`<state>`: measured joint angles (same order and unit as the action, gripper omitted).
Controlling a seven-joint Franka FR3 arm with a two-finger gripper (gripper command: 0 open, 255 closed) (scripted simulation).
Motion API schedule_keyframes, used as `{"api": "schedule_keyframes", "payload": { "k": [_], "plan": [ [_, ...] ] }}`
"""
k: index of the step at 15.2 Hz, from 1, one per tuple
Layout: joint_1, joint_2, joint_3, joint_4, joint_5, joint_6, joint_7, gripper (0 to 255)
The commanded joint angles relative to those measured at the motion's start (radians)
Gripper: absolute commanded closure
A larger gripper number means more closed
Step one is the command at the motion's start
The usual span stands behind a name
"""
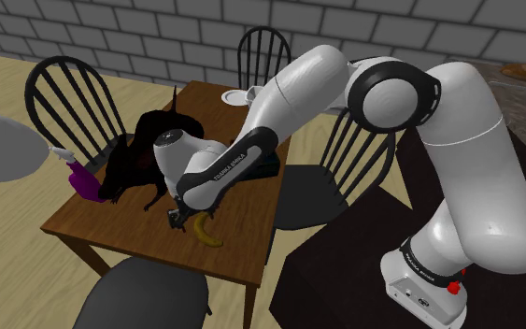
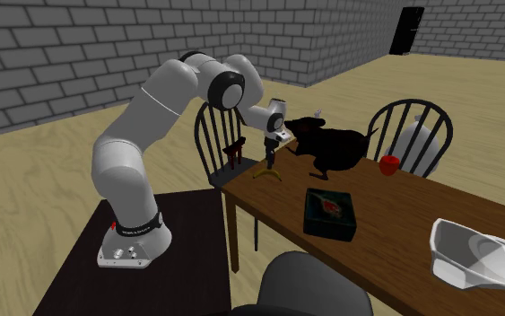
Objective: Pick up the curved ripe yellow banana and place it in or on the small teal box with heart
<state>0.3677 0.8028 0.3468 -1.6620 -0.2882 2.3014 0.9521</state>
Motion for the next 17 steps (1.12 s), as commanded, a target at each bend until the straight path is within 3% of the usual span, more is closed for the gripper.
{"api": "schedule_keyframes", "payload": {
  "k": [1, 6, 14, 15, 17],
  "plan": [
    [0.011, 0.026, -0.006, 0.019, -0.006, 0.008, 0.007, 0],
    [0.023, 0.078, -0.022, 0.026, -0.021, 0.053, 0.015, 0],
    [0.023, 0.078, -0.022, 0.027, -0.021, 0.052, 0.015, 0],
    [0.023, 0.078, -0.022, 0.027, -0.021, 0.052, 0.015, 255],
    [0.023, 0.078, -0.022, 0.026, -0.021, 0.052, 0.015, 255]
  ]
}}
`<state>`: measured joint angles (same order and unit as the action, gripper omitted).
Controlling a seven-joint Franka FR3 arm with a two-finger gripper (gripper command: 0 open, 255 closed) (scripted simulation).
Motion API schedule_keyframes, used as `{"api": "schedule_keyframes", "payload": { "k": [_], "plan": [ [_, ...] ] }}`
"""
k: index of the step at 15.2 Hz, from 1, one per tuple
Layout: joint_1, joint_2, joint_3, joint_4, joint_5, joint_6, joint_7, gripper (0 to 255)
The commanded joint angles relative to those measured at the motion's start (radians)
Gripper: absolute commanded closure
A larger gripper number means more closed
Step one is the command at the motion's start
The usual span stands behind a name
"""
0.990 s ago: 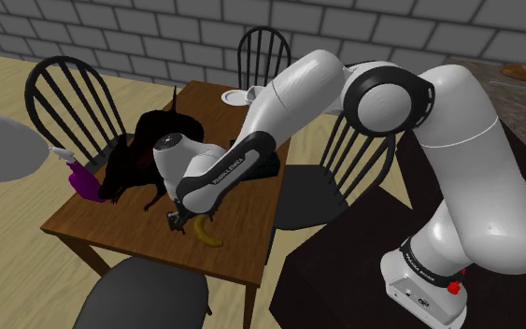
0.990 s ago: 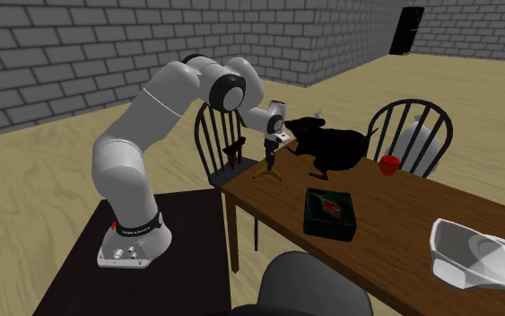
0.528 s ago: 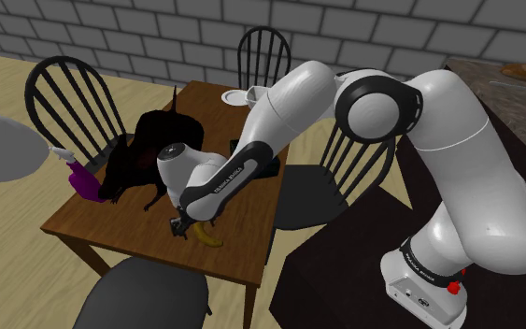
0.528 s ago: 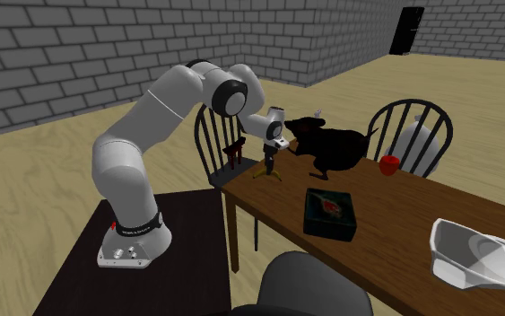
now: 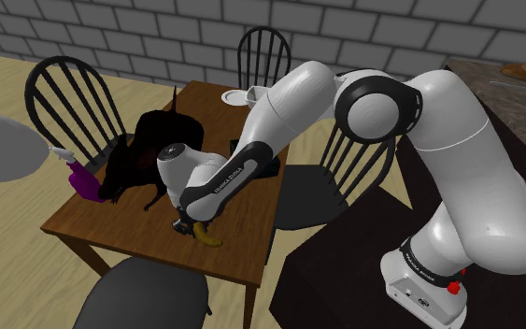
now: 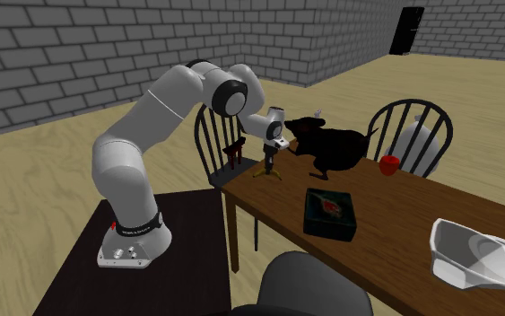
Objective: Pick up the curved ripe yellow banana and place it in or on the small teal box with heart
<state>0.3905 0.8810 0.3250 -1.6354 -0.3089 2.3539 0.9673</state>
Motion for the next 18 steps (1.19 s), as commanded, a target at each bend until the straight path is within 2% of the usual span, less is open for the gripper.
{"api": "schedule_keyframes", "payload": {
  "k": [1, 7, 18],
  "plan": [
    [0.000, 0.000, 0.000, 0.000, 0.000, 0.000, 0.000, 255],
    [0.000, 0.000, 0.000, 0.000, 0.000, 0.000, 0.000, 255],
    [-0.025, -0.116, 0.033, -0.039, 0.031, -0.077, -0.012, 255]
  ]
}}
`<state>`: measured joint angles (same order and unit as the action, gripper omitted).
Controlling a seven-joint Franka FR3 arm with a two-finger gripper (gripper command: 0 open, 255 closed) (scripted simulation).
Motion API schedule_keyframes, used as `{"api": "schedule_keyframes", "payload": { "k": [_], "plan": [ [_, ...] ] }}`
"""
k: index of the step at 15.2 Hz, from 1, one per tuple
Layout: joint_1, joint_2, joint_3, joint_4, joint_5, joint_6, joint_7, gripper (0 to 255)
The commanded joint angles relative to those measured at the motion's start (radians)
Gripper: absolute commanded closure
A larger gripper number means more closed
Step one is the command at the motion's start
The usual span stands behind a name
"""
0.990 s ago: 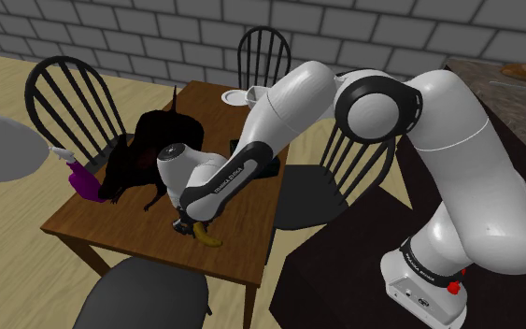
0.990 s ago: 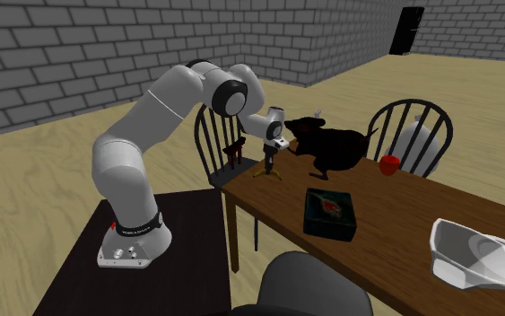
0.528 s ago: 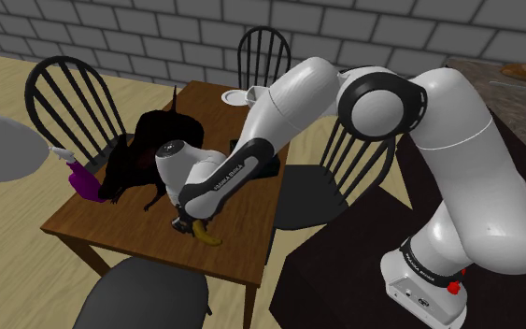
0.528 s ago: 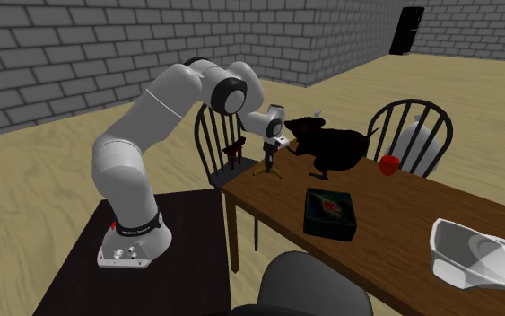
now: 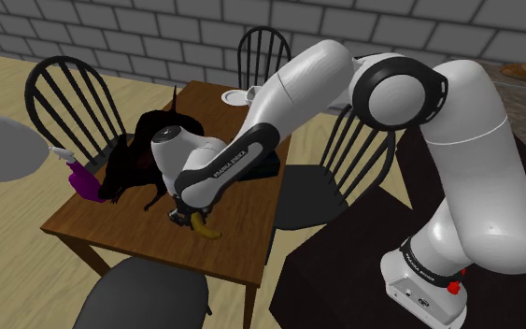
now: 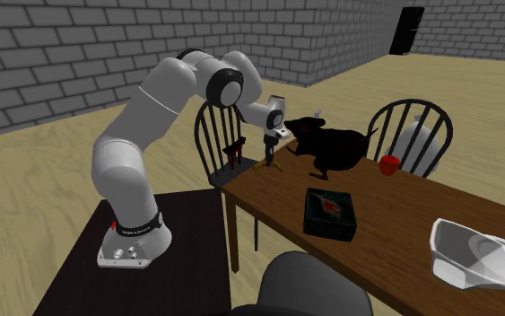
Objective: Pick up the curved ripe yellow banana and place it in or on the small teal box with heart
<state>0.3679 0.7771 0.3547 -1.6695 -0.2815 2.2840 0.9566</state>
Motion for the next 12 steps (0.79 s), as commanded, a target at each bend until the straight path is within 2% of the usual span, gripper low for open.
{"api": "schedule_keyframes", "payload": {
  "k": [1, 12],
  "plan": [
    [-0.005, -0.022, 0.006, -0.007, 0.006, -0.015, -0.002, 255],
    [-0.027, -0.123, 0.037, -0.015, 0.041, -0.106, -0.018, 255]
  ]
}}
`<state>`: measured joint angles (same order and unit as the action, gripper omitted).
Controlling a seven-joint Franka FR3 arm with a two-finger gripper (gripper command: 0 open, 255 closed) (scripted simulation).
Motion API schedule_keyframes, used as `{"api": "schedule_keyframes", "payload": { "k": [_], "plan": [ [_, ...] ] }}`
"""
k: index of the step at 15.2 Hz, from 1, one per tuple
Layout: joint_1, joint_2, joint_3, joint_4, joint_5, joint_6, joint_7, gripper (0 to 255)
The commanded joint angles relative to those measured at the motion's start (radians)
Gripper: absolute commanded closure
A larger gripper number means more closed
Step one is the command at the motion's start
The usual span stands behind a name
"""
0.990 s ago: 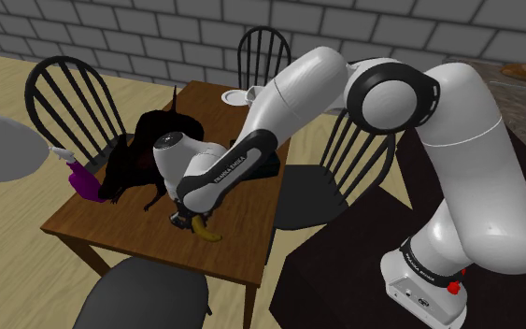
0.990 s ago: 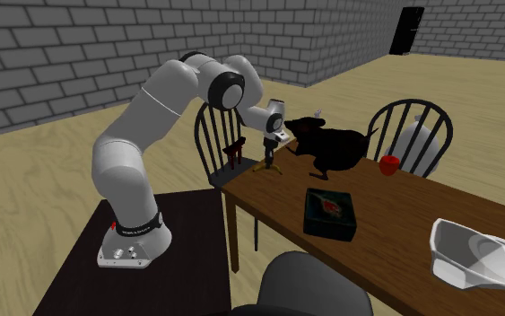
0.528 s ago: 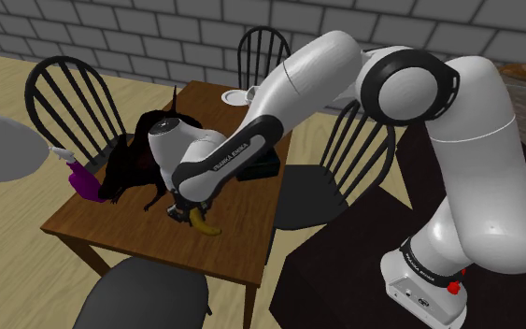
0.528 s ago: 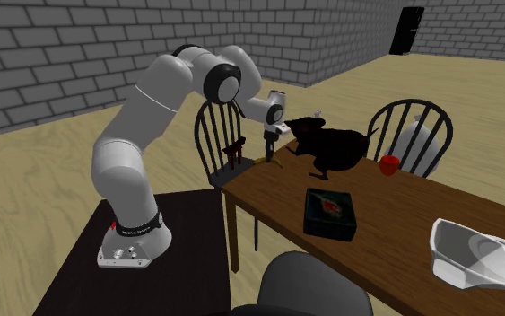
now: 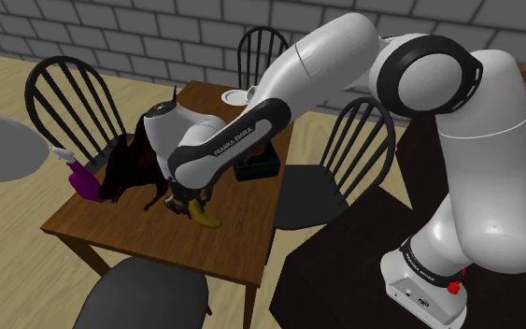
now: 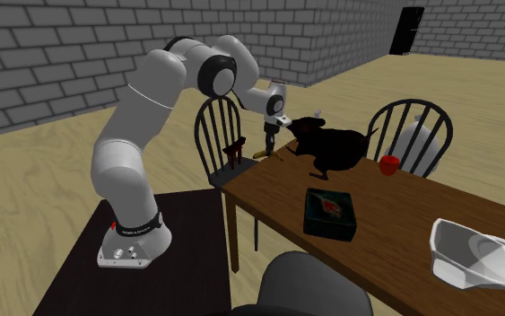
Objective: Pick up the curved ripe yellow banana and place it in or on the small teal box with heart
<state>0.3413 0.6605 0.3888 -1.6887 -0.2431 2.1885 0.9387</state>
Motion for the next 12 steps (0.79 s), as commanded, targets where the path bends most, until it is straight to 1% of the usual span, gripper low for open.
{"api": "schedule_keyframes", "payload": {
  "k": [1, 10, 12],
  "plan": [
    [-0.002, -0.015, 0.005, 0.005, 0.006, -0.019, -0.002, 255],
    [-0.014, -0.079, 0.024, 0.019, 0.032, -0.095, -0.014, 255],
    [-0.050, -0.094, 0.017, -0.001, 0.037, -0.090, -0.055, 255]
  ]
}}
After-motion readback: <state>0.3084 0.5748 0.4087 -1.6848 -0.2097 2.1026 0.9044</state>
